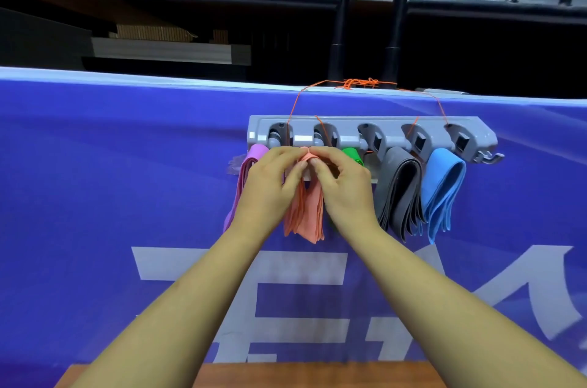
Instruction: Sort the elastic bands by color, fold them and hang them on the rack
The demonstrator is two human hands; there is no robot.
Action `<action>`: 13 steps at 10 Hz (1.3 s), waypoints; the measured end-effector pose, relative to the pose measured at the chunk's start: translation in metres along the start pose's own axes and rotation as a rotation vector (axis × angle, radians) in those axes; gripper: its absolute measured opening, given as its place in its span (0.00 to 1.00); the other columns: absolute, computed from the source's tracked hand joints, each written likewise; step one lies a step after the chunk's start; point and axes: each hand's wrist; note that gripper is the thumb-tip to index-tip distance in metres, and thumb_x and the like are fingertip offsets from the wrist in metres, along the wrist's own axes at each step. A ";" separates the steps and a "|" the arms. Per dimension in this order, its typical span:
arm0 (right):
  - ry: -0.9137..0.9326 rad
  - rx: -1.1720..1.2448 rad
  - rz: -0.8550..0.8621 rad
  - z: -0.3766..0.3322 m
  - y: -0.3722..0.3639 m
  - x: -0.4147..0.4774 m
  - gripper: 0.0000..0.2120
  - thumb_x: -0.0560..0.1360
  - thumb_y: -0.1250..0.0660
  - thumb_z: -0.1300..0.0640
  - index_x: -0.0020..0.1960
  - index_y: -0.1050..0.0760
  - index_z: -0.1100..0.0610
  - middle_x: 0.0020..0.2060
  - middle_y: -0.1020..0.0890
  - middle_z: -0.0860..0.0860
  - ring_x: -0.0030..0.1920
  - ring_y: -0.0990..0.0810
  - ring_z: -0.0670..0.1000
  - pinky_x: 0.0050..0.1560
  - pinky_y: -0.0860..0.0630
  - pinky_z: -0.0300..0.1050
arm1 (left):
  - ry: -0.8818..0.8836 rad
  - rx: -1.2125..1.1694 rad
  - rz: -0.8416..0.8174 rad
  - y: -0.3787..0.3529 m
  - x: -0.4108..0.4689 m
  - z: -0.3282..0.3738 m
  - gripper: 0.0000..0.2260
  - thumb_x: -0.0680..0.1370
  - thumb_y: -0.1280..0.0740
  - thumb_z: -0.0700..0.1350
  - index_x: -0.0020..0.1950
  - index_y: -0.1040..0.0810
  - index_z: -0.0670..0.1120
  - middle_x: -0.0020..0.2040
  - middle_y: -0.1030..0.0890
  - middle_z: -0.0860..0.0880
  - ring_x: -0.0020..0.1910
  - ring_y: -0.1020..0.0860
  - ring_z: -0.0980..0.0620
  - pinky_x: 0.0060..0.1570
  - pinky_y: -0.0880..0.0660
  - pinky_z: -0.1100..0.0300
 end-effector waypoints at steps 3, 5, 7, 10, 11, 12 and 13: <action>-0.009 0.017 -0.011 -0.001 0.002 0.003 0.09 0.77 0.33 0.62 0.53 0.16 0.56 0.47 0.14 0.44 0.48 0.20 0.37 0.50 0.27 0.28 | 0.020 0.001 -0.002 -0.001 -0.002 0.007 0.11 0.82 0.38 0.41 0.63 0.22 0.46 0.58 0.19 0.52 0.58 0.23 0.57 0.61 0.28 0.62; -0.053 0.041 -0.092 0.007 0.002 -0.004 0.11 0.77 0.33 0.59 0.58 0.19 0.53 0.50 0.16 0.43 0.52 0.18 0.41 0.55 0.22 0.39 | 0.003 0.011 -0.017 -0.003 -0.002 0.002 0.12 0.81 0.37 0.40 0.63 0.21 0.44 0.60 0.20 0.50 0.62 0.24 0.56 0.64 0.28 0.56; -0.056 0.052 -0.034 -0.004 -0.001 0.000 0.09 0.78 0.34 0.60 0.55 0.17 0.54 0.48 0.15 0.43 0.50 0.18 0.39 0.53 0.23 0.36 | 0.024 0.005 0.018 -0.002 -0.006 0.007 0.13 0.81 0.38 0.39 0.64 0.21 0.45 0.58 0.18 0.52 0.58 0.22 0.57 0.61 0.26 0.59; -0.048 -0.005 -0.071 -0.004 0.001 -0.003 0.10 0.77 0.34 0.61 0.56 0.18 0.55 0.48 0.15 0.43 0.49 0.20 0.35 0.51 0.28 0.27 | 0.082 0.003 0.038 -0.001 -0.007 0.010 0.12 0.80 0.36 0.41 0.62 0.20 0.48 0.55 0.19 0.52 0.54 0.23 0.59 0.56 0.26 0.64; -0.076 -0.014 -0.108 -0.008 0.002 0.002 0.09 0.77 0.33 0.61 0.55 0.18 0.56 0.47 0.14 0.45 0.48 0.19 0.37 0.51 0.27 0.27 | 0.148 -0.011 0.015 0.001 -0.005 0.015 0.12 0.80 0.37 0.42 0.62 0.20 0.48 0.55 0.18 0.53 0.53 0.21 0.60 0.56 0.25 0.65; -0.098 -0.052 -0.158 -0.015 0.010 -0.001 0.11 0.77 0.34 0.59 0.57 0.18 0.54 0.47 0.15 0.44 0.48 0.19 0.38 0.49 0.28 0.25 | 0.201 -0.012 -0.030 0.007 -0.008 0.021 0.11 0.80 0.36 0.42 0.60 0.20 0.50 0.52 0.18 0.55 0.51 0.20 0.60 0.53 0.24 0.67; -0.167 -0.022 -0.138 -0.024 0.023 -0.006 0.10 0.77 0.34 0.55 0.56 0.20 0.54 0.43 0.18 0.40 0.49 0.19 0.41 0.52 0.26 0.34 | 0.234 0.008 -0.013 0.020 -0.012 0.028 0.08 0.79 0.35 0.43 0.55 0.19 0.49 0.49 0.18 0.55 0.49 0.20 0.62 0.48 0.25 0.72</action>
Point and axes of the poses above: each hand's wrist, its own x-axis towards the middle knuckle, its own y-axis out of the back of the hand, z = x × y
